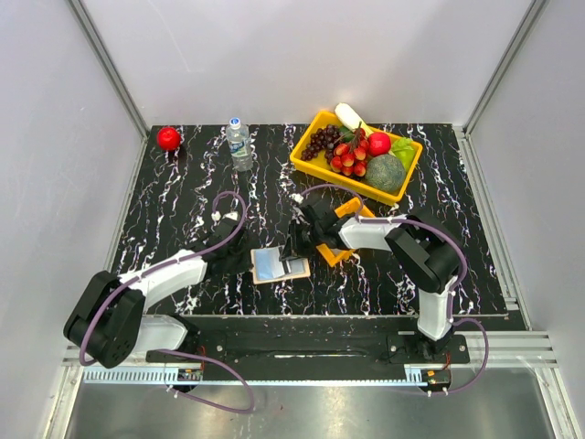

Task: Put the credit cards into the card holder
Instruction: Insert the credit card into the card holder.

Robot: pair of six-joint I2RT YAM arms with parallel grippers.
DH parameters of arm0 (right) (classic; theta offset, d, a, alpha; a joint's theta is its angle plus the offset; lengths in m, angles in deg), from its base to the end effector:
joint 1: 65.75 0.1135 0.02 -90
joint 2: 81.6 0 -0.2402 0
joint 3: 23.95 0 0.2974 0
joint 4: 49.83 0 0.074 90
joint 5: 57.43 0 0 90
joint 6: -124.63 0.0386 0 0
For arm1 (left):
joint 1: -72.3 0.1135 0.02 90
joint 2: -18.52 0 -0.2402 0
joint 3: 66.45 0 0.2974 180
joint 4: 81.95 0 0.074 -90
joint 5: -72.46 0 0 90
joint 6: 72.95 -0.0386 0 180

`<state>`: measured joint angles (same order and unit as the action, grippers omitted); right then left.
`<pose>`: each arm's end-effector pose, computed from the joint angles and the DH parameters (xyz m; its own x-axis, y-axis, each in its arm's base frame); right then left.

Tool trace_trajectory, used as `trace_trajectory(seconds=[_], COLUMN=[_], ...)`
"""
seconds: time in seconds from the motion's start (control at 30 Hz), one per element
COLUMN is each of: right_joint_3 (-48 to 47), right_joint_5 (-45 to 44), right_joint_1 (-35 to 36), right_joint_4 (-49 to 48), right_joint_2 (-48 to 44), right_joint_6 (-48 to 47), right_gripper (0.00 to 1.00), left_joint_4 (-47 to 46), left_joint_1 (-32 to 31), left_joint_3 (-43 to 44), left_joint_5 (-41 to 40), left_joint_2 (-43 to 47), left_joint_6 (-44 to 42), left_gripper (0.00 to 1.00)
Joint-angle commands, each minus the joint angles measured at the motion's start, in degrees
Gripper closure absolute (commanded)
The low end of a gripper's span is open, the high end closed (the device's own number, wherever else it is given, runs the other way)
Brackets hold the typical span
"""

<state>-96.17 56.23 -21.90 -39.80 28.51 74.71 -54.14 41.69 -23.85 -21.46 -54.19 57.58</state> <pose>0.2854 0.2956 0.0752 -0.9430 -0.0881 -0.3210 -0.2893 0.6939 0.6594 0.2300 -0.1330 0.0983 -0.8641 -0.2421 -0.4413 -0.1115 0.9470 -0.3011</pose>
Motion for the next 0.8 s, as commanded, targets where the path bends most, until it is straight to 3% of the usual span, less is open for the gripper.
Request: trace_trajectory(seconds=[0.0, 0.17, 0.47, 0.6, 0.77], right_joint_3=[-0.2, -0.2, -0.7, -1.4, -2.9], right_joint_5=[-0.6, -3.4, 0.5, 2.1, 4.3], right_joint_1=[1.8, 1.8, 1.8, 1.8, 1.9], right_joint_4=[7.8, 10.3, 10.8, 10.7, 9.3], right_joint_2=[0.2, -2.2, -4.0, -3.6, -1.3], right_joint_6=[-2.7, -3.2, -2.2, -2.0, -0.4], right_gripper=[0.78, 0.64, 0.60, 0.81, 0.86], left_joint_4=[-1.7, -1.7, -1.7, -2.3, -2.7], left_joint_1=[0.2, 0.2, 0.2, 0.2, 0.3], left_joint_3=[-0.2, -0.1, -0.5, -1.1, -1.9], left_joint_5=[-0.9, -0.9, -0.6, 0.0, 0.9], left_joint_2=[1.5, 1.4, 2.0, 2.7, 3.7], left_joint_6=[-0.2, -0.3, -0.4, -0.1, 0.2], left_gripper=[1.00, 1.00, 1.00, 1.00, 1.00])
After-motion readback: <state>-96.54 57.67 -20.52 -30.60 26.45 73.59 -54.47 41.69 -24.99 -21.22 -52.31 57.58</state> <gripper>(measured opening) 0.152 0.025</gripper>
